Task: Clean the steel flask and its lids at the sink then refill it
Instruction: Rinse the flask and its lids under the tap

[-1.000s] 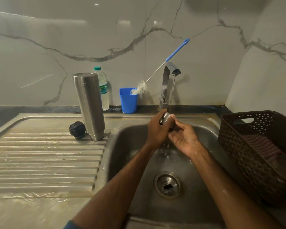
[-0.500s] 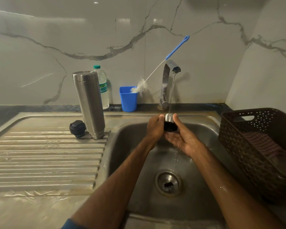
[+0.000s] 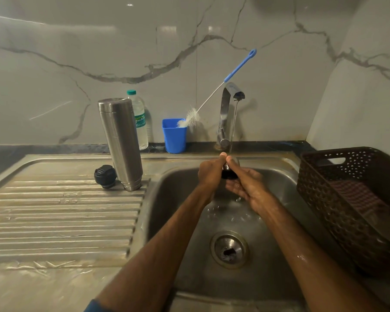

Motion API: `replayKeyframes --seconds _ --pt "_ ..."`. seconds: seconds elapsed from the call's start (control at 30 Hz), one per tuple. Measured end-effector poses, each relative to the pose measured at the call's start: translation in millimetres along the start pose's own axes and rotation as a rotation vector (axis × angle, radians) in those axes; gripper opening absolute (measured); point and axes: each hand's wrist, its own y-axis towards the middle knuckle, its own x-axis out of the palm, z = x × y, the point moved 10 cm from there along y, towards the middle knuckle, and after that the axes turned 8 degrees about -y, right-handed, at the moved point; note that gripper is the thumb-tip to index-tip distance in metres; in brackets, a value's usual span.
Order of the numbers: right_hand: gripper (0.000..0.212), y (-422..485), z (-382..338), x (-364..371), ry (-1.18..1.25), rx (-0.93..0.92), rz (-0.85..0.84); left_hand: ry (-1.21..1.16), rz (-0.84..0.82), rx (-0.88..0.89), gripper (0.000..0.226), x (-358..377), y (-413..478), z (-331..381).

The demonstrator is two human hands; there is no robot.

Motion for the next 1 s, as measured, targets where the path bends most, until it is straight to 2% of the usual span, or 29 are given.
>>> replayKeyframes --seconds 0.23,0.33,0.43,0.47,0.57,0.63,0.8,0.9,1.0 --pt "0.057 4.7 10.9 -8.0 0.115 0.099 -0.032 0.002 -0.223 -0.038 0.034 15.2 -6.8 0.9" --pt "0.050 6.3 5.8 -1.2 0.149 0.057 -0.113 -0.024 -0.274 -0.018 0.029 14.1 -3.8 3.0" --pt "0.048 2.6 -5.7 8.9 0.178 -0.031 -0.213 -0.091 -0.277 -0.015 0.041 8.8 2.6 4.3" --pt "0.053 2.6 -9.8 9.4 0.116 -0.087 -0.214 -0.121 -0.270 -0.014 0.045 7.9 3.3 5.1" --pt "0.063 2.3 -31.4 -1.2 -0.237 -0.341 -0.064 -0.118 -0.245 -0.004 0.051 9.5 1.2 6.9" --pt "0.069 -0.3 -39.3 -4.5 -0.308 -0.436 -0.003 -0.088 -0.297 0.015 0.051 16.6 -1.6 9.8" --pt "0.072 -1.3 -38.8 -3.7 -0.457 -0.520 0.076 0.067 -0.364 0.156 0.047 20.2 -5.8 17.4" --pt "0.063 -4.1 -43.3 -0.7 -0.525 -0.563 0.091 0.175 -0.286 0.231 0.066 11.9 -2.6 11.2" --pt "0.057 -5.1 -45.2 -0.5 -0.608 -0.594 0.106 0.166 -0.200 0.267 0.065 3.2 -0.7 13.5"
